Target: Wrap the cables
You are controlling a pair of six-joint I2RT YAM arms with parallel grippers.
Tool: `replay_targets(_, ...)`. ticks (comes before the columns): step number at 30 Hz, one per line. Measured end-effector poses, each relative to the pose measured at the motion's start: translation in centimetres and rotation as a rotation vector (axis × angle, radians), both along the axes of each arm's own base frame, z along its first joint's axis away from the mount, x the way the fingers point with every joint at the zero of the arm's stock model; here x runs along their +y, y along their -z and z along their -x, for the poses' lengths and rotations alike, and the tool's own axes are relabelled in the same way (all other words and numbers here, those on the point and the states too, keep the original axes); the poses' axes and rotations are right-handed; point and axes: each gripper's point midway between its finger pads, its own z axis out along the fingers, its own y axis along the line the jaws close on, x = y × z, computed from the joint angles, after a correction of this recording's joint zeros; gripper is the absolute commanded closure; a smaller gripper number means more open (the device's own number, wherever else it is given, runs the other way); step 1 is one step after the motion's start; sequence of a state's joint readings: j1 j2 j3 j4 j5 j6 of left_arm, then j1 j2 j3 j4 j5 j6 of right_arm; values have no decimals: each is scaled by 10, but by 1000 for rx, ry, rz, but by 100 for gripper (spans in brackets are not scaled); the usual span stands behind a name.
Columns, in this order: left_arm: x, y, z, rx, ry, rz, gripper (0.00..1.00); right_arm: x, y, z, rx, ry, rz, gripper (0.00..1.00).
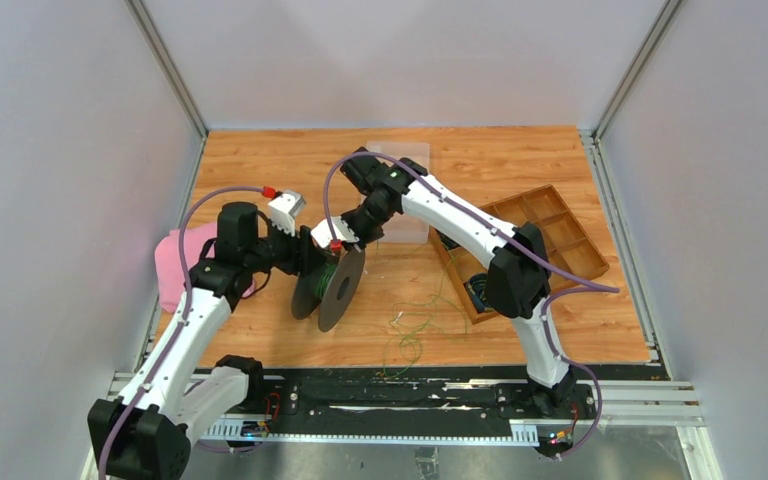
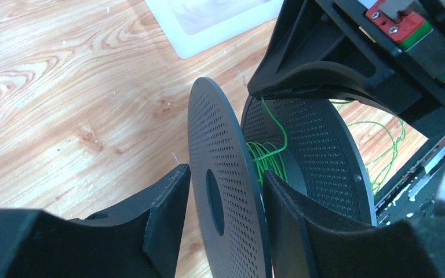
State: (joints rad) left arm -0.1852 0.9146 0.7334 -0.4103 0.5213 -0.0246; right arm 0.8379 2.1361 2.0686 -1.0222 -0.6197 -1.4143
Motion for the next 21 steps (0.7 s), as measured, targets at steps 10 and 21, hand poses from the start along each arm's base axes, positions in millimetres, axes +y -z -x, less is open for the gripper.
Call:
replay_targets(10, 3, 4, -4, -25, -24, -66, 51, 0, 5, 0, 12, 2, 7, 99)
replay_targets(21, 9, 7, -8, -44, -52, -121, 57, 0, 9, 1, 25, 3, 15, 99)
